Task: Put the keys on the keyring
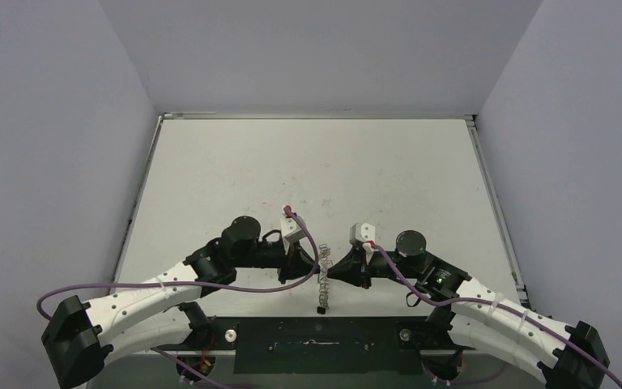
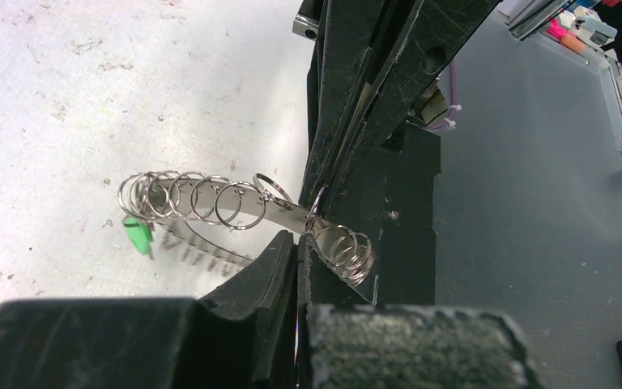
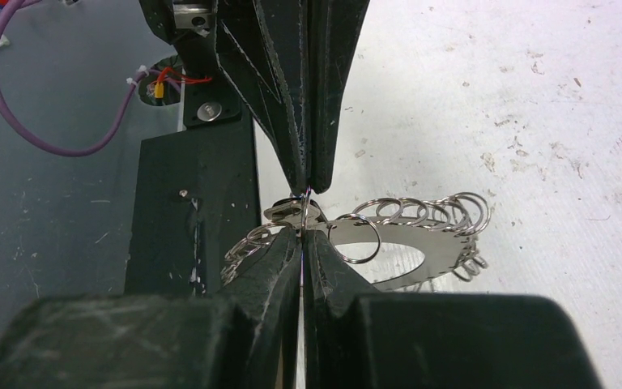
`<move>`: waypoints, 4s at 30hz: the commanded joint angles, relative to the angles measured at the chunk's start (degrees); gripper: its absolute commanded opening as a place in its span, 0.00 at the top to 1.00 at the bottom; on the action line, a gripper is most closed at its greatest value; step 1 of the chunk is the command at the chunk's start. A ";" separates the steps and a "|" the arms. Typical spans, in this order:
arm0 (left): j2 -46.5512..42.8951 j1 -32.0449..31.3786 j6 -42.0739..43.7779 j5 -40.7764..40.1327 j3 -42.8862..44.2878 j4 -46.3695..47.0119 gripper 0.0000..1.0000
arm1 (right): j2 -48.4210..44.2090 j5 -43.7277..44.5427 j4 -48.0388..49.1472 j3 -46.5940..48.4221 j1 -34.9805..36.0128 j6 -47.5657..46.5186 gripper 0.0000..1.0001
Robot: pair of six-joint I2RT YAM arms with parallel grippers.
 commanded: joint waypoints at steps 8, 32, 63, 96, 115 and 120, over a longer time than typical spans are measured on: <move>-3.53 -0.05 3.80 -1.83 -1.98 1.49 0.66 | -1.44 -0.94 7.19 0.37 0.43 0.83 1.00; -3.21 -0.53 9.15 5.88 -9.89 30.38 0.70 | -1.02 -3.44 9.45 0.13 0.99 1.07 1.00; -4.85 -1.31 14.16 2.57 -2.31 7.38 1.00 | -4.98 4.29 -5.41 4.66 1.35 -8.08 0.44; -0.19 -2.99 21.61 4.18 9.82 -10.29 1.00 | 6.84 -2.89 3.46 7.18 3.37 -8.19 0.73; -1.24 -3.08 22.43 4.22 9.30 -10.31 1.00 | 7.42 -2.27 1.46 6.50 3.61 -10.52 0.72; -1.50 -3.15 22.80 4.26 8.97 -10.01 1.00 | 8.59 -2.63 1.71 6.42 3.55 -10.71 0.79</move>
